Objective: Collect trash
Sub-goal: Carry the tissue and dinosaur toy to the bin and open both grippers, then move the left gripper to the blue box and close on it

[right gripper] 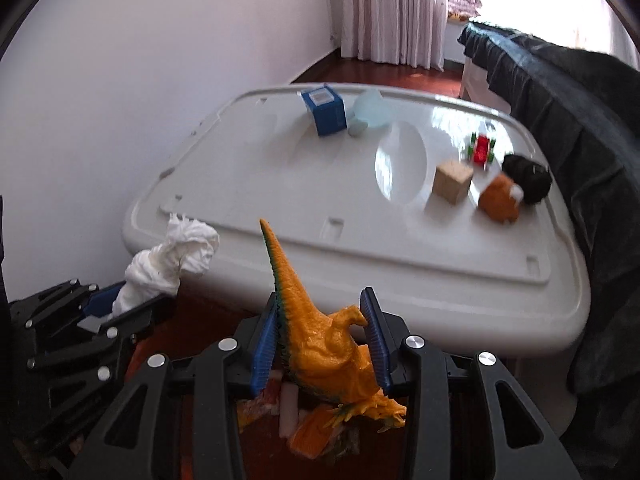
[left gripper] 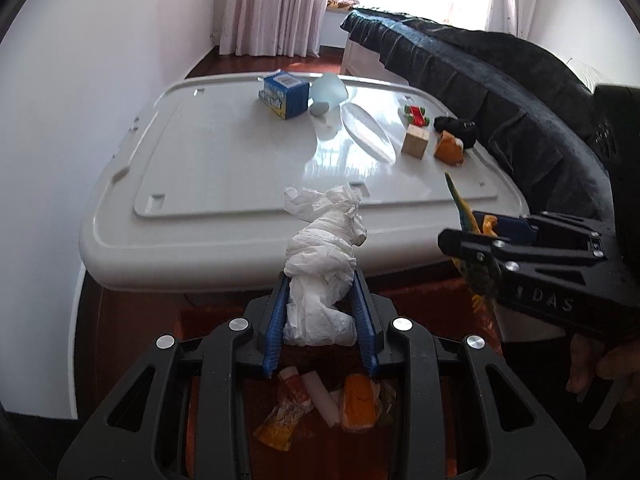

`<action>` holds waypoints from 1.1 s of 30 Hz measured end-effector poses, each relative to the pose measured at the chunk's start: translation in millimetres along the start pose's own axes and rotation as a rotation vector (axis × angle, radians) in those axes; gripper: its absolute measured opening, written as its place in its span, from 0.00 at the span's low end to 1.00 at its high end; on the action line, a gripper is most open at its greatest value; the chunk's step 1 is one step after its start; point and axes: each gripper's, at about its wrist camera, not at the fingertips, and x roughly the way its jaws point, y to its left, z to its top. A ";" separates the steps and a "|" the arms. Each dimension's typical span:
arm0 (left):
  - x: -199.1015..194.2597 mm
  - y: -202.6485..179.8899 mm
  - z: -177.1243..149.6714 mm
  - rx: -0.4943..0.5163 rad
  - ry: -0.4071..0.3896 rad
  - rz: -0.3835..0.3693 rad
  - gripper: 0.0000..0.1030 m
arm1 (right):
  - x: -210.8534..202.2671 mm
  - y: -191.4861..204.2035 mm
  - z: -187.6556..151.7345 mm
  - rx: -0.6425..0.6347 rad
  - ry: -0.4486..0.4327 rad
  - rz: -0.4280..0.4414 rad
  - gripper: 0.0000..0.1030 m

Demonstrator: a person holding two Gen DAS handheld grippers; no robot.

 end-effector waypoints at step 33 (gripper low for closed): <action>-7.8 3.9 24.9 -0.050 -0.089 0.109 0.88 | -39.6 -9.1 55.9 -0.001 -0.252 -0.146 0.85</action>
